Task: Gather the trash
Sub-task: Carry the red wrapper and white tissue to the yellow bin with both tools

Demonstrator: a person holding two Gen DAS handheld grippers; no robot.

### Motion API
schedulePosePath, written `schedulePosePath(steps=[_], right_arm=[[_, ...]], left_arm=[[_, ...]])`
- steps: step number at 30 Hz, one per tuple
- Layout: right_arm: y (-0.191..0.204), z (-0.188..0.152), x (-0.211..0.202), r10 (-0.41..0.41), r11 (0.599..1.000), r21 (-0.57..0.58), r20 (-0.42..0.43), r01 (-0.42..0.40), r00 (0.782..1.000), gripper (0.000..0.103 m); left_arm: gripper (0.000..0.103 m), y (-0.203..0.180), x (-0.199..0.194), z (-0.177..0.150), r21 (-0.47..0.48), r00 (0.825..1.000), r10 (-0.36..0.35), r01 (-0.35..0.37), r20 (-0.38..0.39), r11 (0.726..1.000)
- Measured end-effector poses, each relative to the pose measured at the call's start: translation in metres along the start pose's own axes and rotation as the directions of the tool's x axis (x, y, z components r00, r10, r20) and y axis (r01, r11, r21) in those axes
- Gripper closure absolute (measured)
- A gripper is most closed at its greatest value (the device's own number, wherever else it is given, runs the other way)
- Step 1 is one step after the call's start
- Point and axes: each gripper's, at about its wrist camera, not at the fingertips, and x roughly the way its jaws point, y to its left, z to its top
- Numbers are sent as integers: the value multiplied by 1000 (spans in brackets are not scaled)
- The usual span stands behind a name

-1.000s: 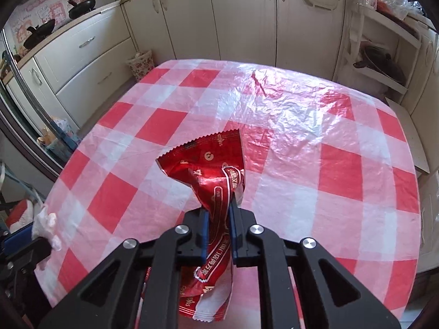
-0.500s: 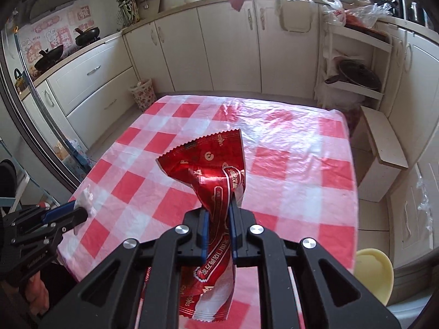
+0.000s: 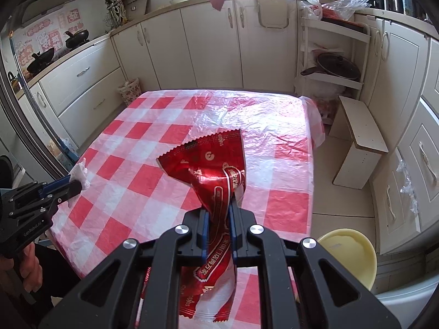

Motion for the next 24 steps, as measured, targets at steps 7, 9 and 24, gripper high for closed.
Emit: schedulePosePath(steps=[7,9,24], right_arm=[[-2,-3,-2,1,1000,-3,1,-1,1000,90],[-2,-3,-2,-1,1000,-2,2,1,1000,90],[-80,-26,-9,-123,979,158,-61,132,990,90]], left_arm=[[83,-9,0,1,20,1000,-5,5,11,1000],[83,-10,-1,1,22,1000,-9,9,14,1000],[84,-30,-8,9,30,996,-77,75,47,997]])
